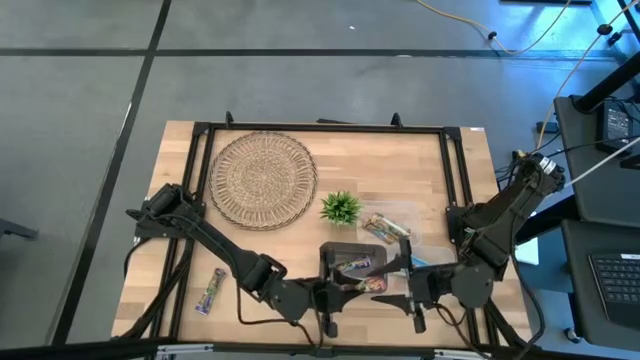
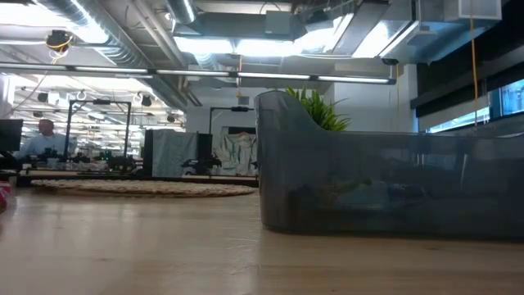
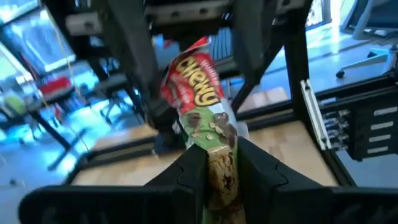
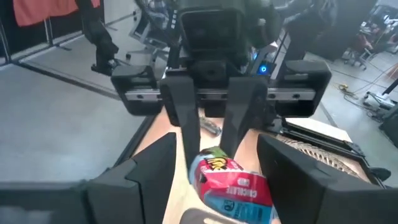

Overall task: Pick and place Granola Bars by type
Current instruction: Put the red granola bar into the bottom transparent bin

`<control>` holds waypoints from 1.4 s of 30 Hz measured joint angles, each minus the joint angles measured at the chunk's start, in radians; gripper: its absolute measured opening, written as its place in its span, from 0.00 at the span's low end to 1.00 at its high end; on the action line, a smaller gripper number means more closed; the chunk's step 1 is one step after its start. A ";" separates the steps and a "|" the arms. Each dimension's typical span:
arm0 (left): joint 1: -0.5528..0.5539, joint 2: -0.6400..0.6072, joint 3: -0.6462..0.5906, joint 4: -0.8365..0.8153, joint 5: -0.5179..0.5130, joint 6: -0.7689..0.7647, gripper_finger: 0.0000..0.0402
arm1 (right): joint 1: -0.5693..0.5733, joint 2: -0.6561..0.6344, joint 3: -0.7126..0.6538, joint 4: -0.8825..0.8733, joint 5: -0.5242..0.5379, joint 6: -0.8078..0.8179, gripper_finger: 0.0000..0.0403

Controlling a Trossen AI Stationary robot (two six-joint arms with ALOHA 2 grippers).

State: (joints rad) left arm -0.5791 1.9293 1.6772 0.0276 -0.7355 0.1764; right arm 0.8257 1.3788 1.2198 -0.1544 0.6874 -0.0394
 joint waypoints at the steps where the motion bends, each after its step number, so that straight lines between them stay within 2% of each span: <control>1: -0.001 0.000 0.000 0.016 -0.001 0.024 0.17 | 0.000 0.000 0.000 0.013 0.000 -0.007 0.56; 7: 0.004 0.000 0.002 0.052 -0.008 0.073 0.16 | -0.001 0.001 -0.002 0.107 0.007 -0.130 0.56; 14: -0.004 -0.004 0.002 -0.001 -0.093 0.089 0.16 | 0.028 -0.050 -0.002 0.087 0.120 -0.146 0.56; 18: -0.028 -0.023 0.002 -0.010 -0.170 0.117 0.16 | 0.072 -0.130 -0.002 0.035 0.155 -0.095 0.56; 22: -0.038 -0.047 0.002 0.003 -0.186 0.134 0.16 | 0.096 -0.171 -0.001 -0.097 0.158 0.037 0.56; 25: -0.026 -0.053 0.002 0.032 -0.140 0.134 0.16 | 0.092 -0.156 -0.001 -0.138 0.159 0.087 0.56; 30: 0.026 -0.051 0.002 0.079 0.018 0.125 0.16 | 0.051 -0.098 -0.002 -0.111 0.158 0.060 0.56; 35: 0.067 -0.050 0.002 0.106 0.101 0.125 0.16 | 0.027 -0.082 -0.002 -0.078 0.157 0.057 0.56; 42: 0.081 -0.050 0.002 0.110 0.128 0.169 0.16 | 0.021 -0.084 -0.002 0.027 0.149 0.005 0.56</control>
State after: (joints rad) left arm -0.4977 1.8797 1.6787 0.1375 -0.6071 0.3459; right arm 0.8471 1.2949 1.2182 -0.1271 0.8368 -0.0345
